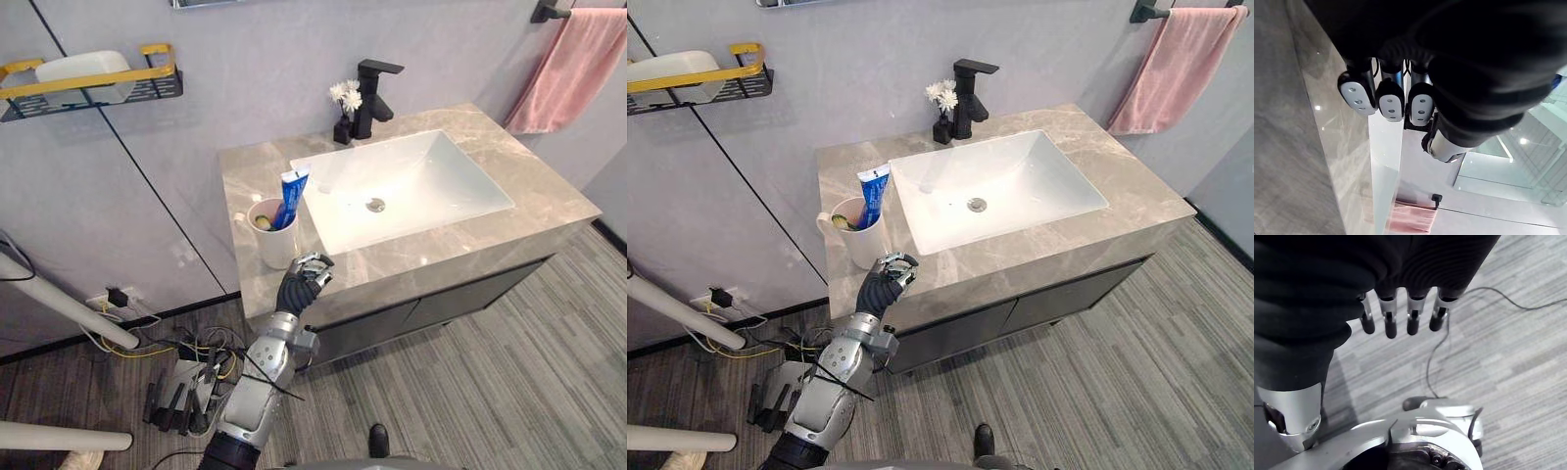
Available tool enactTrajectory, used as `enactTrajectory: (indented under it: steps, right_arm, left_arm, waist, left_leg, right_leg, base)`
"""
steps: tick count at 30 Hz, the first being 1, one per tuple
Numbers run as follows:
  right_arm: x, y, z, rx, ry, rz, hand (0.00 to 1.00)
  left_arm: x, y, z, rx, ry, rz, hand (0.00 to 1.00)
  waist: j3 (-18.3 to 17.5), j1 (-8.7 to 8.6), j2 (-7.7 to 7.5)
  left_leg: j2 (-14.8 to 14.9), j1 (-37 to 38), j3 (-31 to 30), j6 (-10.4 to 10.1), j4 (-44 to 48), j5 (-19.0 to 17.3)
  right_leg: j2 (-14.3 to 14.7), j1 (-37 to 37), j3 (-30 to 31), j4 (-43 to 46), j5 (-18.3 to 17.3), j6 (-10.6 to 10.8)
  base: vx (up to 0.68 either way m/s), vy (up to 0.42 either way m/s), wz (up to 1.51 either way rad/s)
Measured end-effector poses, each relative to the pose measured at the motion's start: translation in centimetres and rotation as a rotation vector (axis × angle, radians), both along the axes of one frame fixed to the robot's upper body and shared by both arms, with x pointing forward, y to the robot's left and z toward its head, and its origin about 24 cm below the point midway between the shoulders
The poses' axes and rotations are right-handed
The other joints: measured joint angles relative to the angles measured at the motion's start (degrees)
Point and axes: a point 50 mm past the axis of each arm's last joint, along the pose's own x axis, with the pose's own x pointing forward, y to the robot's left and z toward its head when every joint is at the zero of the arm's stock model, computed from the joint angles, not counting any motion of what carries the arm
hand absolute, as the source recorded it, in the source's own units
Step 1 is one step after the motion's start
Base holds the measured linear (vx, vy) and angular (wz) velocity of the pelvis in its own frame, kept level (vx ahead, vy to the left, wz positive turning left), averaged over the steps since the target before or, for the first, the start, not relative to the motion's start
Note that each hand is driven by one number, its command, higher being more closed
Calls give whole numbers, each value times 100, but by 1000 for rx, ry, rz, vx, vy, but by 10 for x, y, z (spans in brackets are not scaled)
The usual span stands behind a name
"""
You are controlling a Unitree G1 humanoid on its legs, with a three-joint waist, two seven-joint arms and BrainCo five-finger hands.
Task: Organize washtable
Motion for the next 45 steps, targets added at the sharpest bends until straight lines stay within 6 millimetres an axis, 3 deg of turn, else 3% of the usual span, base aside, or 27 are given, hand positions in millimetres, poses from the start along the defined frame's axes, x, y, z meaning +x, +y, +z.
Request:
enactTrajectory:
  steps: [5, 17, 28, 36, 45]
  right_arm:
    - [2, 1, 2, 1, -14, 4, 0]
    - [11, 4, 4, 23, -58, 12, 0]
    - [17, 3, 6, 18, -87, 12, 0]
    - [26, 3, 10, 17, -144, -4, 0]
    - [25, 5, 10, 23, -143, -13, 0]
  left_arm:
    - [14, 21, 5, 27, -12, 134, 100]
    - [23, 37, 18, 12, -60, 218, 100]
    - [40, 30, 47, -44, -155, 191, 100]
    - [59, 26, 88, -72, -290, 222, 100]
    - [54, 28, 102, -91, -349, 243, 100]
  waist:
    - [13, -20, -11]
    - [199, -19, -70]
    - [456, -21, -57]
    - [754, -18, -82]
    - [876, -11, -73]
  left_leg:
    - [6, -22, 4, 0, -2, -1]
    - [-4, -109, 30, 3, 10, -3]
    - [1, -421, 114, 7, 145, -7]
    - [-2, -835, 272, 20, 401, -29]
    - [12, -947, 315, 19, 519, -62]
  right_leg:
    - [-4, -36, 17, 0, 0, 0]
    - [-20, -130, 51, 2, 7, -1]
    - [1, -434, 171, 27, 107, -33]
    - [-23, -823, 430, 30, 286, -46]
    - [-14, -908, 497, 32, 314, -45]
  base:
    - [-16, -8, -1]
    - [-11, -5, -1]
    - [-41, -28, -4]
    - [-71, -22, -11]
    - [-20, -16, -3]
